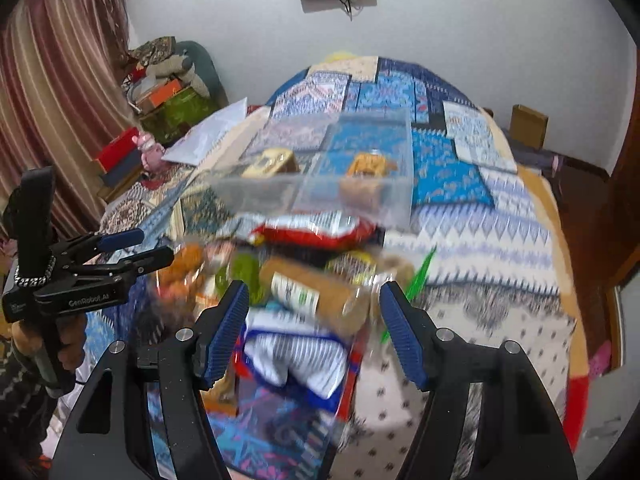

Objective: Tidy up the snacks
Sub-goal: 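Grasp the orange puffed snack bag with the left gripper while the right grasps the blue-white chip bag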

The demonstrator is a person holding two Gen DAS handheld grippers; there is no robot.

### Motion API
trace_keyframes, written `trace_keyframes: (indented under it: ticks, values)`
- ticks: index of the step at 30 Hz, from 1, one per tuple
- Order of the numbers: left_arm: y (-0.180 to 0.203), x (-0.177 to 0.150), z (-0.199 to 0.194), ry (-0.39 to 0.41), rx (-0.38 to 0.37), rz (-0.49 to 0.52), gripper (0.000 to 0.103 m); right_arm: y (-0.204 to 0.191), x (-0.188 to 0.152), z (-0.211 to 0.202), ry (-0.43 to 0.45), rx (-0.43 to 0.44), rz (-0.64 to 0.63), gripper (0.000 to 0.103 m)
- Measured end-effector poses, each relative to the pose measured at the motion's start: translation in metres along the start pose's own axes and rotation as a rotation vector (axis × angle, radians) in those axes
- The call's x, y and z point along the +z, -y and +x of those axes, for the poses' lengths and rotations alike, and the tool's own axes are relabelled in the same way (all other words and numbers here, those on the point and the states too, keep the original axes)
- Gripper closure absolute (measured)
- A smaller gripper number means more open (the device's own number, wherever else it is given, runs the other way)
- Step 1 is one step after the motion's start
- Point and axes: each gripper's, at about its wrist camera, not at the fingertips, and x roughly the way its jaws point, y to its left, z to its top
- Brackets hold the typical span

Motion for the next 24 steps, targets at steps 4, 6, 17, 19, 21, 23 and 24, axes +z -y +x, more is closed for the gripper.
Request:
trace_keyframes:
  ticks: [4, 6, 17, 19, 21, 23, 24]
  values:
    - [0.003, -0.014, 0.012, -0.032, -0.021, 0.008, 0.029, -0.005, -0.019, 0.004, -0.024, 0.011, 0.019, 0.023]
    - [0.004, -0.019, 0.019, -0.046, -0.032, -0.003, 0.029, -0.006, -0.024, 0.01, -0.042, 0.018, 0.027, 0.023]
    - [0.007, -0.026, 0.025, -0.018, -0.041, -0.026, 0.054, -0.009, -0.034, 0.039, -0.125, 0.045, 0.032, 0.021]
    - [0.005, -0.026, 0.025, -0.014, -0.056, -0.036, 0.056, -0.008, -0.034, 0.039, -0.121, 0.049, 0.039, 0.021]
    - [0.003, -0.027, 0.023, -0.012, -0.061, -0.046, 0.06, -0.008, -0.035, 0.039, -0.12, 0.053, 0.041, 0.02]
    - [0.002, -0.028, 0.021, -0.007, -0.065, -0.049, 0.06, -0.01, -0.036, 0.04, -0.12, 0.057, 0.036, 0.02]
    - [0.001, -0.028, 0.019, -0.007, -0.066, -0.051, 0.061, -0.009, -0.037, 0.039, -0.119, 0.06, 0.037, 0.021]
